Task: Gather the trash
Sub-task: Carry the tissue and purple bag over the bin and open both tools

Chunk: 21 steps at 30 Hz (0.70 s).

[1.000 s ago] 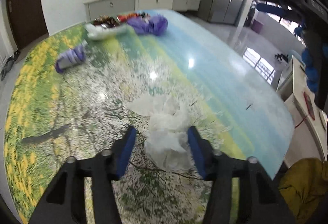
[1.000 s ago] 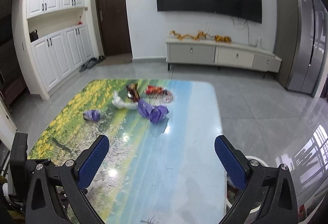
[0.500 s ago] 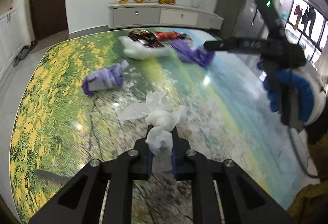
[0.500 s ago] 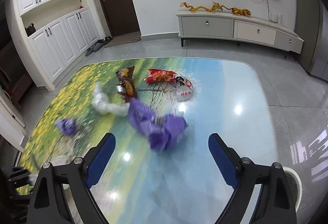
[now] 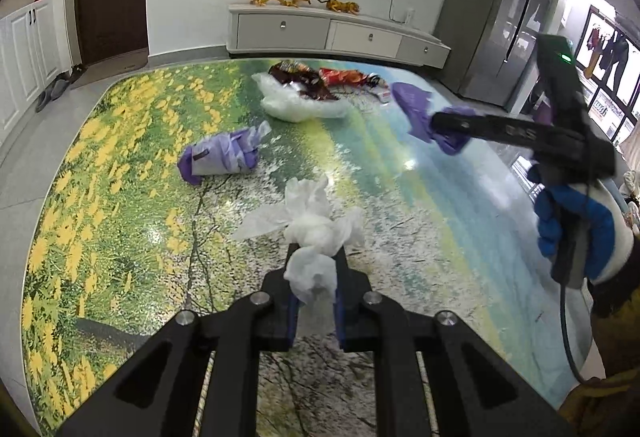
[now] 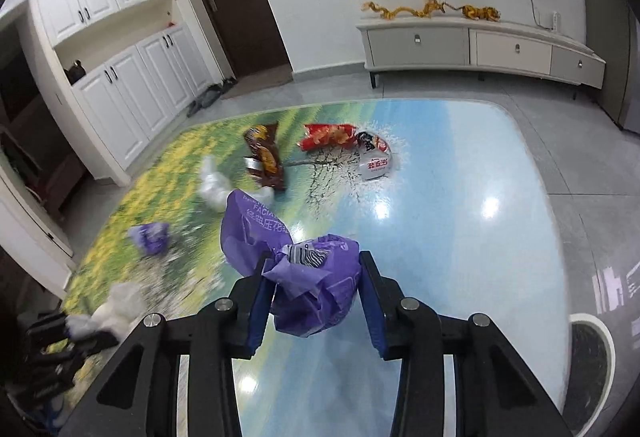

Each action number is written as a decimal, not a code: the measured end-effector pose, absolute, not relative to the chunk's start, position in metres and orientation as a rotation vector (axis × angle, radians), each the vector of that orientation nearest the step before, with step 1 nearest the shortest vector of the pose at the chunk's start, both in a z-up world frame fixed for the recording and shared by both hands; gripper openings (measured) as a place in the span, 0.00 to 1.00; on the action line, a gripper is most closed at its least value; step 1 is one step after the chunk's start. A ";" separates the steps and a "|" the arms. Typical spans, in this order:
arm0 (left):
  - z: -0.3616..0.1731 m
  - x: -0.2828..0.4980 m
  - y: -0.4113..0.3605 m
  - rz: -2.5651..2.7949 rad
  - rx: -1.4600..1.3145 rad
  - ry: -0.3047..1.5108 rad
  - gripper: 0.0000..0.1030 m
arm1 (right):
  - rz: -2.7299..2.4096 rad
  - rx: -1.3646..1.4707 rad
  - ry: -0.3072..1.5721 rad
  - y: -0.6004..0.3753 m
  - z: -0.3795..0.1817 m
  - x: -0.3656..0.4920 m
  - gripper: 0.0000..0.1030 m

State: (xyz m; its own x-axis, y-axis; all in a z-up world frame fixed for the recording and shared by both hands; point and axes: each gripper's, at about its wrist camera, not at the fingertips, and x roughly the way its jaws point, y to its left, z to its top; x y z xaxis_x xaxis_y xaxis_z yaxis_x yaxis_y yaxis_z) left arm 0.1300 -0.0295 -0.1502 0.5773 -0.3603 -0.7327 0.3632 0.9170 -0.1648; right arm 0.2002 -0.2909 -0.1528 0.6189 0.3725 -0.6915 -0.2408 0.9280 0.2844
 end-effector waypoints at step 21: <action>-0.095 0.149 -0.320 -0.865 0.269 0.887 0.13 | -0.188 0.383 0.773 -0.549 -0.165 0.051 0.40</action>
